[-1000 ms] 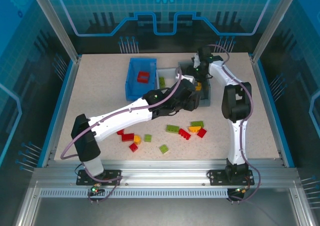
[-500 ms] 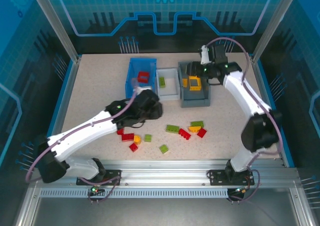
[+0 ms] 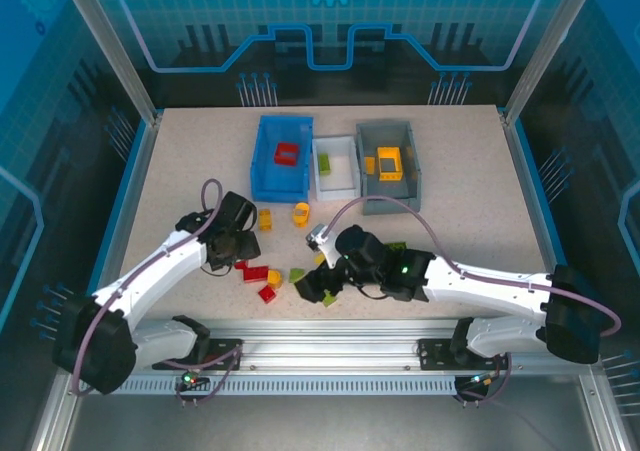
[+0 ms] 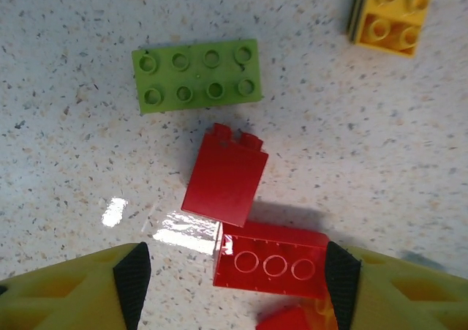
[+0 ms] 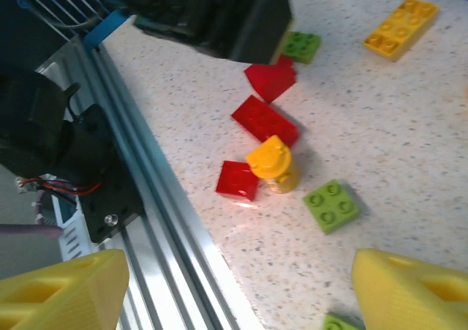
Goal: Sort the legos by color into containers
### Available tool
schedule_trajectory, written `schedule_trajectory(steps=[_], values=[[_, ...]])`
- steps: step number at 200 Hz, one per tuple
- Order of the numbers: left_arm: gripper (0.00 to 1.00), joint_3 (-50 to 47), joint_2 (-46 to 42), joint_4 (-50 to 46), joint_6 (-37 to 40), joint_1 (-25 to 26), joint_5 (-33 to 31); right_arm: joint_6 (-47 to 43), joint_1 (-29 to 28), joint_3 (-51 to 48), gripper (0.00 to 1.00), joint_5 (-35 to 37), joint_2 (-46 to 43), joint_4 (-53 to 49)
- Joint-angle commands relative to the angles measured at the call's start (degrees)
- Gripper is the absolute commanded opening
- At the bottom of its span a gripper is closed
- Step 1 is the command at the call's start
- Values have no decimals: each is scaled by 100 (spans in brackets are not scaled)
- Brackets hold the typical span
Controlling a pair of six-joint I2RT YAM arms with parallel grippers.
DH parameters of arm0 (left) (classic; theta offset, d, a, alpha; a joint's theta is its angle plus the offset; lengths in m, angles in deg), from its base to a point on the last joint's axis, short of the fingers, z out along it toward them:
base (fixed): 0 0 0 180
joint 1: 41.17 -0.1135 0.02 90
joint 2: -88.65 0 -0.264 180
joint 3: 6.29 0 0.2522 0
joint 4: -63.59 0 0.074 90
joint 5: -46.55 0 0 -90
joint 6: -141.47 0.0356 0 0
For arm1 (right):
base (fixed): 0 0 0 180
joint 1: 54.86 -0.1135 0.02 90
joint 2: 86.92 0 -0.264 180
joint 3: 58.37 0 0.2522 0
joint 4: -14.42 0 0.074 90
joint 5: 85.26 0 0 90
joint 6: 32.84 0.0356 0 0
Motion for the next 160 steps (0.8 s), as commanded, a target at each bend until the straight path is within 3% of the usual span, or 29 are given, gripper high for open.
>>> schedule_trajectory(steps=[1, 94, 132, 160], values=[[68, -18, 387, 371, 522, -208, 278, 348, -116, -48, 82, 406, -103, 655], [60, -200, 1270, 921, 969, -598, 284, 375, -134, 313, 81, 373, 256, 431], [41, -306, 1314, 1092, 956, -604, 389, 420, -128, 315, 80, 423, 341, 469], [33, -286, 1290, 1077, 955, -592, 410, 403, -99, 390, 80, 473, 333, 408]])
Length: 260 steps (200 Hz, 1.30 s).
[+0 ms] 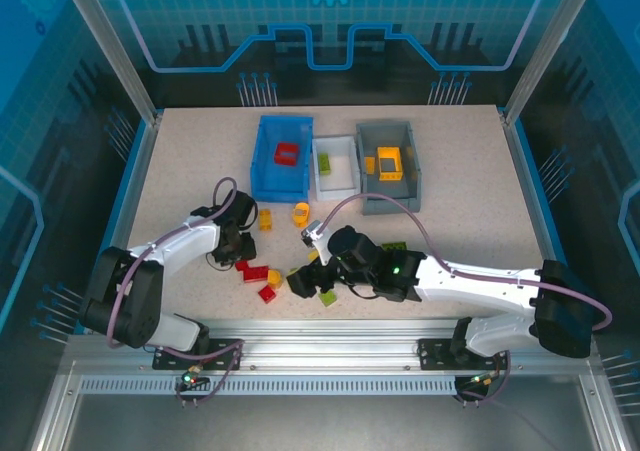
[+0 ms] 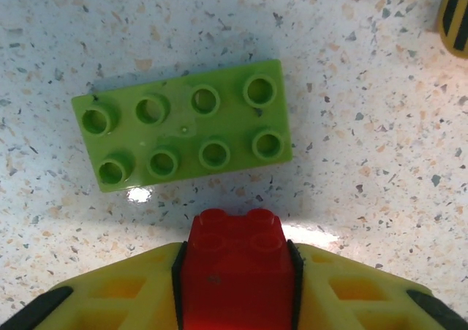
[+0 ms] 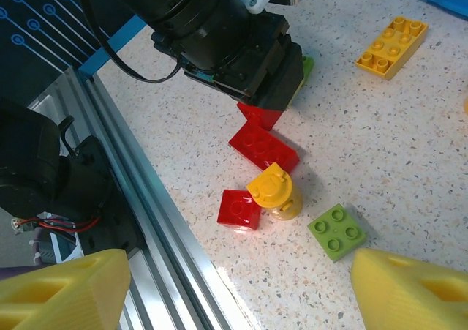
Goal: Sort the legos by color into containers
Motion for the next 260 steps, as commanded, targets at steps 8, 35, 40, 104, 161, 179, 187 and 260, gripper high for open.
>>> schedule_trajectory(steps=[8, 35, 40, 104, 161, 179, 187, 260], values=[[30, -48, -8, 40, 14, -44, 112, 51, -3, 245, 80, 156, 16, 81], [25, 234, -366, -197, -32, 161, 25, 100, 106, 267, 78, 321, -106, -28], [25, 384, -443, -290, -24, 247, -26, 126, 148, 270, 78, 360, -147, -24], [25, 3296, 898, -800, 441, 532, -127, -106, 872, 1090, 76, 1701, -178, 11], [27, 5814, 3319, -1055, 986, 351, -432, -30, 1692, 1874, 76, 1251, 285, -199], [28, 6231, 3816, -1087, 1028, 199, -426, 6, 1767, 1848, 76, 1185, 301, -233], [29, 6364, 3965, -1069, 1048, 125, -377, 26, 1777, 1814, 76, 1153, 288, -246], [55, 6314, 3794, -1049, 977, 57, -8, -319, 1821, 1394, 77, 1117, 227, -1226]])
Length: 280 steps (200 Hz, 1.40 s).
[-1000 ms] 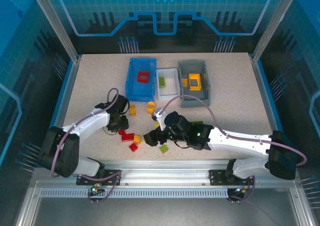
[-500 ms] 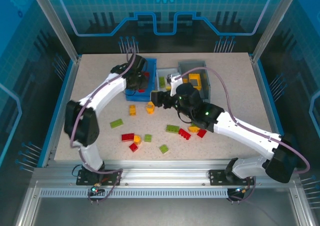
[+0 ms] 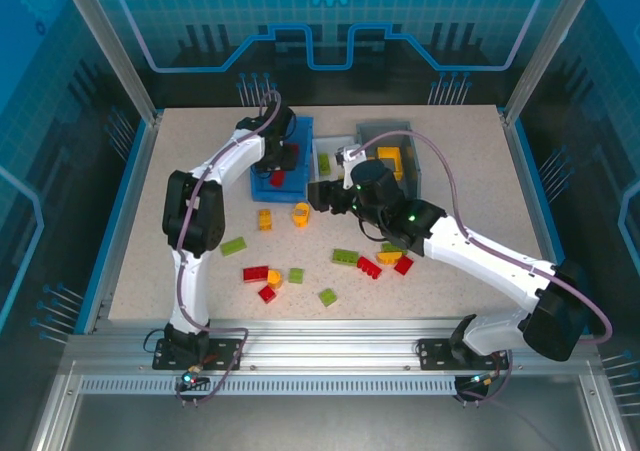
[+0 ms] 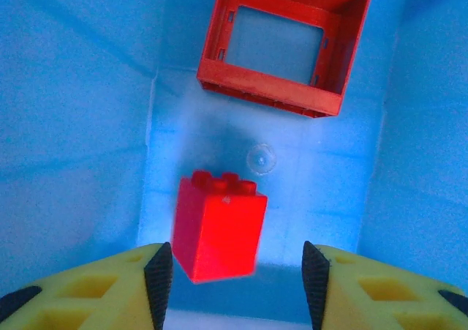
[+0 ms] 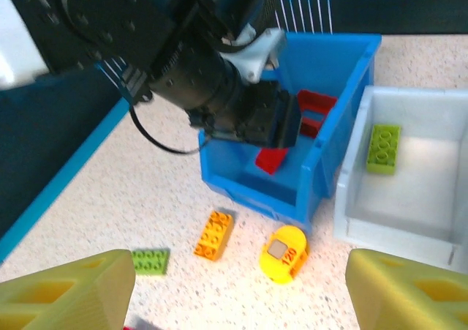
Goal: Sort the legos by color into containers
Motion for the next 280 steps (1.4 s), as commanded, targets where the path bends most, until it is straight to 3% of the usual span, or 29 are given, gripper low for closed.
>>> schedule_trajectory(steps=[1, 52, 87, 117, 141, 186, 239, 280], values=[[55, -55, -463, -88, -31, 27, 233, -299, 77, -215, 77, -33, -40, -646], [57, -1115, -2075, 359, -369, 321, 568, -774, 388, -653, 74, 184, -339, -1973], [58, -2525, -3628, 838, -792, 1122, 734, -1268, 484, -819, 78, -37, -314, -2282], [58, -4026, -5087, 1238, -1703, 1916, 707, -1974, 422, -583, 80, -726, 257, -2480], [59, -5111, -6300, 1425, -2592, 2471, 716, -2403, 294, -287, 83, -723, 931, -2720], [59, -5925, -8143, 393, -3476, 2838, 443, -2815, -5, 401, 84, -417, 2124, -3013], [60, -5809, -8466, 30, -3445, 2833, 230, -2948, -197, 685, 81, -525, 2833, -3147], [60, -5747, -8347, 107, -3353, 2834, 217, -2845, -201, 473, 68, -344, 2879, -3052]])
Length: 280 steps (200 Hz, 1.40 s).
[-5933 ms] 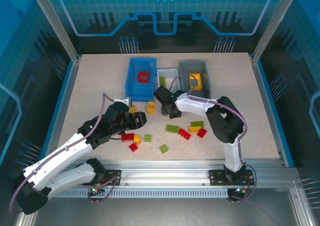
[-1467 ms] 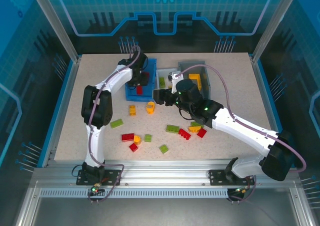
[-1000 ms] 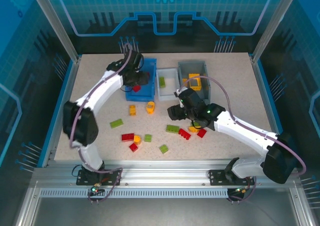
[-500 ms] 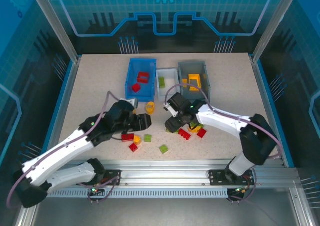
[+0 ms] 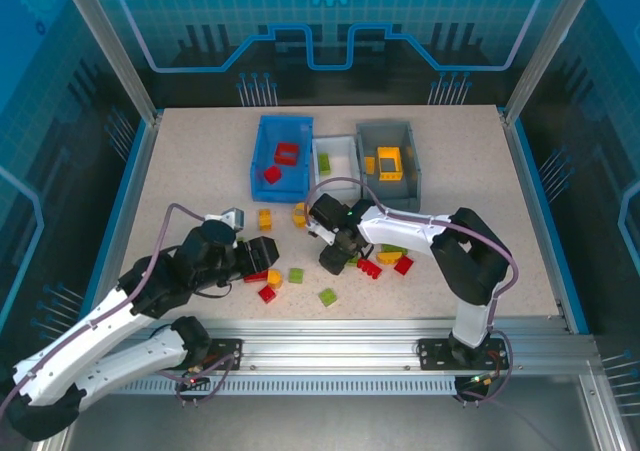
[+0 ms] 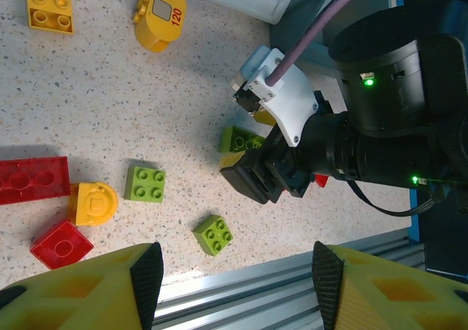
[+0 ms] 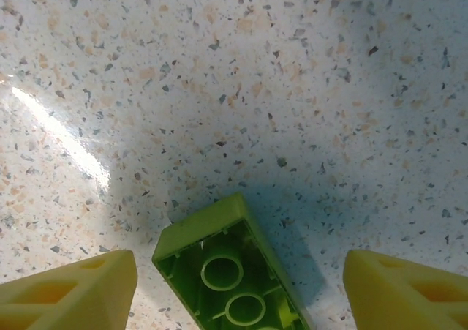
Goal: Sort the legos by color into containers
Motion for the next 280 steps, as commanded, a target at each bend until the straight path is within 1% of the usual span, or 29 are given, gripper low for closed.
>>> schedule_trajectory(steps=[1, 34, 46, 91, 112, 135, 152, 174, 203, 217, 242, 259, 280], values=[[60, 91, 33, -100, 22, 25, -136, -10, -51, -89, 68, 97, 82, -103], [60, 86, 96, 19, 37, 26, -121, 17, -43, -107, 53, 260, 204, 48], [60, 75, 108, 54, 51, 25, -107, 27, -8, -82, 50, 272, 260, 97], [60, 97, 163, 183, 109, 25, -127, 165, 130, 128, 34, 485, 164, 295], [60, 158, 275, 351, 191, 25, -184, 417, 317, 438, 30, 507, -65, 310], [60, 387, 552, 568, 362, 24, -316, 902, 701, 1008, 29, 432, -247, 289], [60, 628, 853, 718, 559, 23, -430, 1294, 994, 1547, 29, 319, -87, 228], [60, 996, 1357, 884, 862, 22, -559, 1690, 1343, 2401, 30, 181, 405, 77], [59, 1490, 1952, 971, 1143, 22, -733, 2131, 1714, 3601, 29, -119, 1328, -145], [59, 1707, 2191, 964, 1261, 23, -801, 2265, 1771, 4219, 29, -117, 1790, -382], [59, 1879, 2406, 1040, 1370, 28, -823, 2429, 1747, 5218, 29, 234, 2499, -963], [59, 1855, 2452, 1102, 1370, 18, -814, 2610, 1749, 5585, 29, 474, 2792, -1241], [59, 1822, 2447, 1113, 1344, 25, -795, 2703, 1747, 5749, 30, 528, 3146, -1321]])
